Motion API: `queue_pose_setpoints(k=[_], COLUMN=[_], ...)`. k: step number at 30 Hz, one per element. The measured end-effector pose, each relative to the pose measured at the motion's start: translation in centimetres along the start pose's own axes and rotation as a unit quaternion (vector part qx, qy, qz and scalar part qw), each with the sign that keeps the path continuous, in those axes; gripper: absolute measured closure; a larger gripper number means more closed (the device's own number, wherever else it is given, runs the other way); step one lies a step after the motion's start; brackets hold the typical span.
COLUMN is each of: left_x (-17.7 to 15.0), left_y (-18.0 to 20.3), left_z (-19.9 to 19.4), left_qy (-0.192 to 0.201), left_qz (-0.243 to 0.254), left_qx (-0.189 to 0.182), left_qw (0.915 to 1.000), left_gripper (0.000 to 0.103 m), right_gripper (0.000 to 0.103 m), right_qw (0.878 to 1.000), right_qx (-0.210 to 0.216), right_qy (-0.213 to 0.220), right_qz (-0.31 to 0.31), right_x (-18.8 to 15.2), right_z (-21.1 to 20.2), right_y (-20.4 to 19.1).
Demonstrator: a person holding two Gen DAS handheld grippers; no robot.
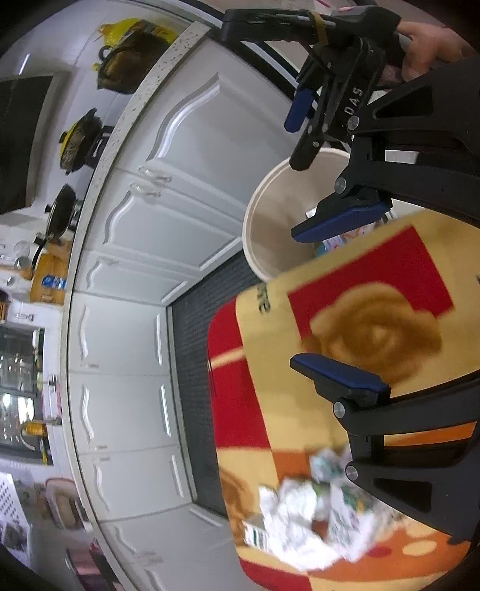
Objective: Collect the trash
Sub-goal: 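Return both open tools from the bin to the table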
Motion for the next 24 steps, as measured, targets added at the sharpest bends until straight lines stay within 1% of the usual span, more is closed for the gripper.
queue_pose_setpoints(k=[7,12,19,24], left_x=[-0.1,-0.4,-0.8,-1.2], left_y=[-4.7,-8.2,-12.9,-15.5], left_z=[-3.9,-6.5,-9.0,-10.2], left_qy=[0.026,0.045,0.059,0.065], left_qz=[-0.028,-0.040,-0.068,-0.086], left_qx=[0.029,0.060,0.091,0.107], left_qw=[0.9988,0.9964,0.9918,0.9883], left_gripper=[0.042,0.042,0.042,0.042], right_gripper=[0.031,0.030,0.028,0.028], right_qw=[0.999,0.998,0.996,0.995], right_qx=[0.017,0.030,0.041,0.042], right_qy=[0.007,0.012,0.018,0.021], right_qz=[-0.027,-0.045,-0.071,-0.090], right_x=[0.5,0.8,1.1,1.2], right_z=[-0.7,-1.1,-1.7,-2.1], right_y=[-3.8,-6.3,-9.2,-11.0])
Point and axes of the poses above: each gripper's, at about its wrist camera, not at the fingertips, and z roughly the way its jaws point, y to its right, x to its top, the point moved 3 cm from there along z, roughly the way its jaws point, and after that the axes turned 10 degrees about -z, right-handed, at the moved point
